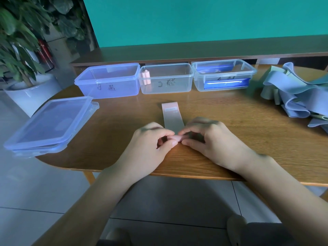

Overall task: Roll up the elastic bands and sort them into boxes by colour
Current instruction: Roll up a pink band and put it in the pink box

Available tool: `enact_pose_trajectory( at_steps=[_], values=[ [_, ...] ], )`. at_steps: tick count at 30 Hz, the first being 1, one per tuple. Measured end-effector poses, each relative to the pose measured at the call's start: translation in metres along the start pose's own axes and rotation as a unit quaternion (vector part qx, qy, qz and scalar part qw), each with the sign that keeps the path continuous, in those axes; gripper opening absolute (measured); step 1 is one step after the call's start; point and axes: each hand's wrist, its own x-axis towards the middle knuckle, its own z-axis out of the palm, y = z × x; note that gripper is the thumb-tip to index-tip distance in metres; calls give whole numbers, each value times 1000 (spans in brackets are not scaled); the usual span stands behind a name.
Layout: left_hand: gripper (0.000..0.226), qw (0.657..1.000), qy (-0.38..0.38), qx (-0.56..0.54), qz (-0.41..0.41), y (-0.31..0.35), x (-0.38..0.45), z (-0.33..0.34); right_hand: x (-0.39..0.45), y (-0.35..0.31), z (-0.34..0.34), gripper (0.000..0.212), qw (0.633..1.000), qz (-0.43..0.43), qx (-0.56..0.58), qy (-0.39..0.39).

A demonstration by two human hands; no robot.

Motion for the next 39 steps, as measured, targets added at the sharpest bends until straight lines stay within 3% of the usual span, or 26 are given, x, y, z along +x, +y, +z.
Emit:
enact_pose_trajectory(
  at_steps=[11, 16, 22, 32, 39],
  values=[
    [13, 1000, 8, -25, -15, 1, 6, 0, 7, 6, 3, 19, 1000, 10, -20, -13],
    [12, 999, 13, -34, -24, -3, 12, 4, 8, 5, 7, 19, 999, 22, -4, 35],
    [24, 1000, 2, 19, -16, -2, 14, 7, 12, 8, 9, 19, 999, 36, -14, 21],
    [16, 999, 12, -4, -43, -4, 20, 9, 20, 10, 12, 22, 997, 58, -46, 1],
    [16, 997, 15, -27, -64, -6, 23, 8, 20, 9, 12, 22, 997, 72, -25, 33]
  ],
)
